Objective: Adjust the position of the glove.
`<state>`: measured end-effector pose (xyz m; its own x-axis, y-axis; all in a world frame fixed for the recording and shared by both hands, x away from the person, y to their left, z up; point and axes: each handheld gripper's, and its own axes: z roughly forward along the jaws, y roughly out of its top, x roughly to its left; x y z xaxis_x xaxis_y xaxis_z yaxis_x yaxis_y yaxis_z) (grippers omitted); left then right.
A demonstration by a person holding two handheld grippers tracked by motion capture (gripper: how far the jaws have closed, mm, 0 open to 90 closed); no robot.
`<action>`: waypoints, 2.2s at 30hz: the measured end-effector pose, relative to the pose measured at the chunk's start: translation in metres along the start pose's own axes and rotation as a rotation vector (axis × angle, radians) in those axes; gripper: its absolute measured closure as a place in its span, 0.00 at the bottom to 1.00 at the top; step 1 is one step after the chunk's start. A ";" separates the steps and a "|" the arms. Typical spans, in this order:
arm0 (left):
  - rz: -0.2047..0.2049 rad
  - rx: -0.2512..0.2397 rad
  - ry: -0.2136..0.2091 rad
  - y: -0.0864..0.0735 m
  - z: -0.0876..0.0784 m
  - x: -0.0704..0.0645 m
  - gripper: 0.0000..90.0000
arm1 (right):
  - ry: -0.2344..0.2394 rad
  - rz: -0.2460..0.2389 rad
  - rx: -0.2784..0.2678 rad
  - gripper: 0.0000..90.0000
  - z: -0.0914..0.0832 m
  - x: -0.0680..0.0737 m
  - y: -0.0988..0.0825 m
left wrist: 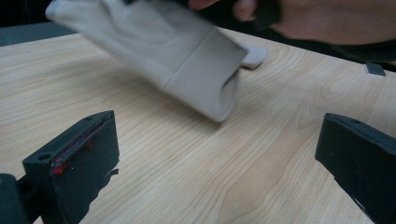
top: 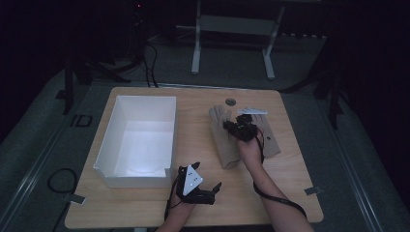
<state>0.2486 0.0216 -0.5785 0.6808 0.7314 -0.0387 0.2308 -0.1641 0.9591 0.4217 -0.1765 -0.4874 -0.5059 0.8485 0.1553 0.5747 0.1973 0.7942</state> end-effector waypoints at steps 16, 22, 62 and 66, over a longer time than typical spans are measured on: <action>-0.004 -0.003 -0.003 0.000 0.000 0.000 0.00 | -0.110 0.103 -0.064 0.92 -0.042 0.005 -0.047; -0.004 -0.002 -0.004 0.000 0.000 0.000 0.00 | -0.125 0.177 -0.041 0.92 -0.030 -0.007 -0.069; -0.005 -0.009 -0.009 0.000 0.000 0.000 0.00 | -0.178 -0.156 -0.042 0.54 -0.058 -0.078 -0.037; -0.004 -0.009 -0.009 0.000 0.000 0.000 0.00 | -0.189 -0.169 -0.034 0.54 -0.055 -0.096 -0.032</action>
<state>0.2487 0.0219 -0.5787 0.6862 0.7260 -0.0453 0.2276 -0.1552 0.9613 0.4165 -0.2917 -0.4955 -0.4617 0.8823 -0.0915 0.4684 0.3301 0.8195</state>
